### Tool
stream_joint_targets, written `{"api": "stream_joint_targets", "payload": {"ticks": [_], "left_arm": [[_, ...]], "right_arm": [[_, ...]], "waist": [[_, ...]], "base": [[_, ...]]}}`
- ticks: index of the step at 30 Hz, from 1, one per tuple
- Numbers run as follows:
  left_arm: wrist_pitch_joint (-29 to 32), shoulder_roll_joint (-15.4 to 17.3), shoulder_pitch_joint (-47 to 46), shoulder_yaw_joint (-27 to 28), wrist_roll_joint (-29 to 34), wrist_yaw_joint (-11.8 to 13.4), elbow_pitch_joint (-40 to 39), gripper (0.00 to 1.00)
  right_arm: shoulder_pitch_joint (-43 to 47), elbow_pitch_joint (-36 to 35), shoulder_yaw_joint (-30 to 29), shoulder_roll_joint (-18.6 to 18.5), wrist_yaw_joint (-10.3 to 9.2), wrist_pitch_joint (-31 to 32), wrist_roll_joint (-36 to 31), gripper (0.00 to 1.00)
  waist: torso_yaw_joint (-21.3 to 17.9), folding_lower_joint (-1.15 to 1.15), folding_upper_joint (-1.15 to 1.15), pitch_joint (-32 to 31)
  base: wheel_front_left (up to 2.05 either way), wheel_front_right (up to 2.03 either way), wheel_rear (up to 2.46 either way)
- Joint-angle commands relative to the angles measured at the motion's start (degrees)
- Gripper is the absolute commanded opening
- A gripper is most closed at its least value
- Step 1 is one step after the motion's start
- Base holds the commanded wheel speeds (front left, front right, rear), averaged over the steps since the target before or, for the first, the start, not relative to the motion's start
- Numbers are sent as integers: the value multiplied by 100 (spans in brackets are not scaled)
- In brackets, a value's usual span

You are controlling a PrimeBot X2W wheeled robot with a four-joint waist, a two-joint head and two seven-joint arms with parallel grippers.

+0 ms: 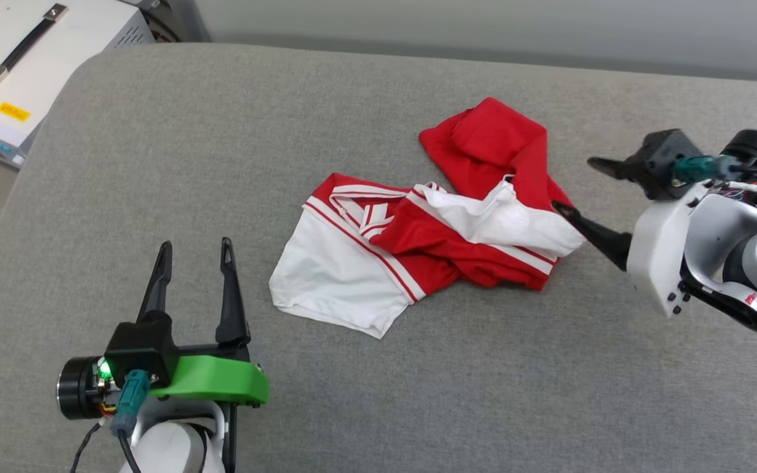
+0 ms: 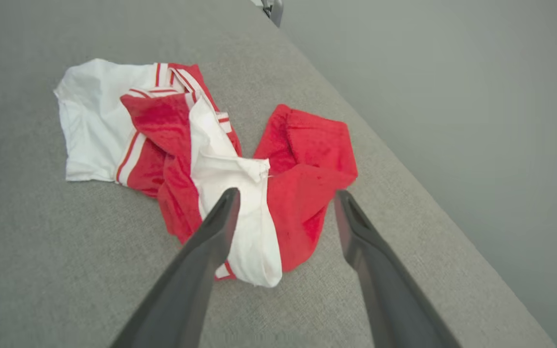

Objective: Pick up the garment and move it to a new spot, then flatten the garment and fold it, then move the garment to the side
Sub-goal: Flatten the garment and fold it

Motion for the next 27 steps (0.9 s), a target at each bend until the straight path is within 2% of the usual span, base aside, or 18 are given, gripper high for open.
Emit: {"api": "stream_joint_targets", "payload": {"ticks": [1,2,5,9,13,14,15,20,23,24,25,27], "left_arm": [[-33,-99,0,67,92,-90,32,100],[-33,-250,-36,160,201,-230,78,100],[-33,-473,-99,284,364,-438,145,100],[-33,-730,-185,456,554,-675,221,100],[-33,-936,-219,634,728,-875,293,100],[-33,-971,-213,679,761,-910,306,100],[-33,-1009,-198,729,801,-955,331,100],[-33,-1141,-103,936,942,-1136,430,100],[-34,-1197,-28,1020,999,-1229,482,100],[-34,-1216,12,1051,1009,-1264,512,100],[-34,-1260,112,1136,1044,-1325,563,100],[-34,-1295,230,1235,1075,-1374,590,100]], "right_arm": [[-191,42,180,-46,-5,166,96,100],[-376,131,612,-103,-5,519,241,100],[-617,302,1164,-117,-5,769,367,100],[-780,607,1631,-31,-5,642,495,100],[-898,782,1803,60,-5,102,453,100],[-929,797,1822,73,-5,-59,419,16],[-947,822,1845,74,-5,-212,413,0],[-945,910,1779,73,-5,-901,623,0],[-721,918,1468,62,-5,-1239,1156,0],[-623,918,1334,36,-5,-1382,1305,0],[-222,945,853,-40,-5,-1767,1885,0],[296,1092,341,-154,-5,-2154,2446,0]], "waist": [[120,0,0,178],[171,0,0,279],[255,0,0,453],[338,0,0,633],[364,0,0,703],[350,0,0,700],[333,0,0,688],[176,0,0,542],[69,0,0,415],[16,0,0,350],[-101,0,0,211],[-234,0,0,78]], "base": [[0,0,0],[0,0,0],[0,0,0],[0,0,0],[0,0,0],[0,0,0],[0,0,0],[0,0,0],[0,0,0],[0,0,0],[0,0,0],[0,0,0]]}}
